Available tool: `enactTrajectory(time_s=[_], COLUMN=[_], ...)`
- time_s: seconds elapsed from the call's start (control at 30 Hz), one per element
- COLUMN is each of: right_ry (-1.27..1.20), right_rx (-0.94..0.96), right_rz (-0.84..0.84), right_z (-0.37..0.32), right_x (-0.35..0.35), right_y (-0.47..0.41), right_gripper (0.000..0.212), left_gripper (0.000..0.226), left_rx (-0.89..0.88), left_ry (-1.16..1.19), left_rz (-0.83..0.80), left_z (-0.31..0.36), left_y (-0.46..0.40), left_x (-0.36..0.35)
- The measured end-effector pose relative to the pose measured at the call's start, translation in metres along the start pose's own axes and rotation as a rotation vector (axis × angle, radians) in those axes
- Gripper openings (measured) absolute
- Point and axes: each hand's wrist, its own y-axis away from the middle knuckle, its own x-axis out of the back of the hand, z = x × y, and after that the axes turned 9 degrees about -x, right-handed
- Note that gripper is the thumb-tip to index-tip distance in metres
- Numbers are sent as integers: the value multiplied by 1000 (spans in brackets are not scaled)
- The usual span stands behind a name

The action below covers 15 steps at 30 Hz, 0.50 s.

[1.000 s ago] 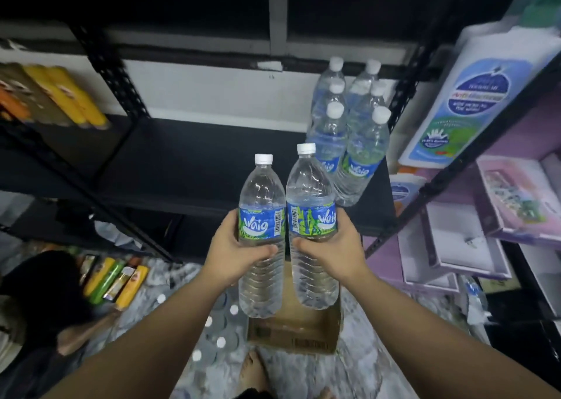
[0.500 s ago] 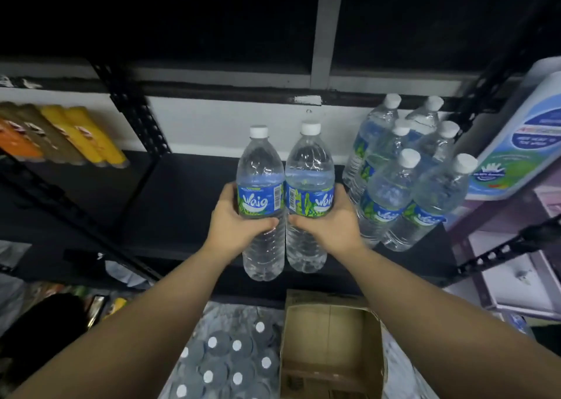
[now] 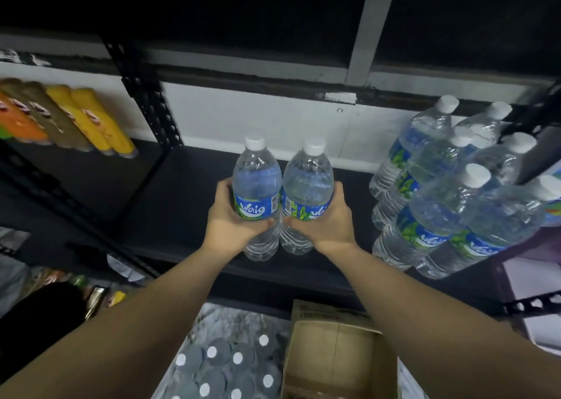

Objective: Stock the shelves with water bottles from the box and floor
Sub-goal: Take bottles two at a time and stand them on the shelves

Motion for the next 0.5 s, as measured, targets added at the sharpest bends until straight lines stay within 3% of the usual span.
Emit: enactTrajectory(time_s=[0.23,0.4,0.5], right_ry=[-55,-28,-27], right_rx=[-2,-27,-35], right_rz=[-56,-174,-159], right_z=[15,36,52], right_x=[-7,-2,-5], right_y=[0,7,6], right_gripper=[77,92,91], left_gripper=[84,91,88], left_rx=[-15,71,79], left_ry=[10,-103,-162], left_rz=[-33,-164,-180], left_z=[-13,-32,-49], left_y=[9,29,35], left_x=[2,0,1])
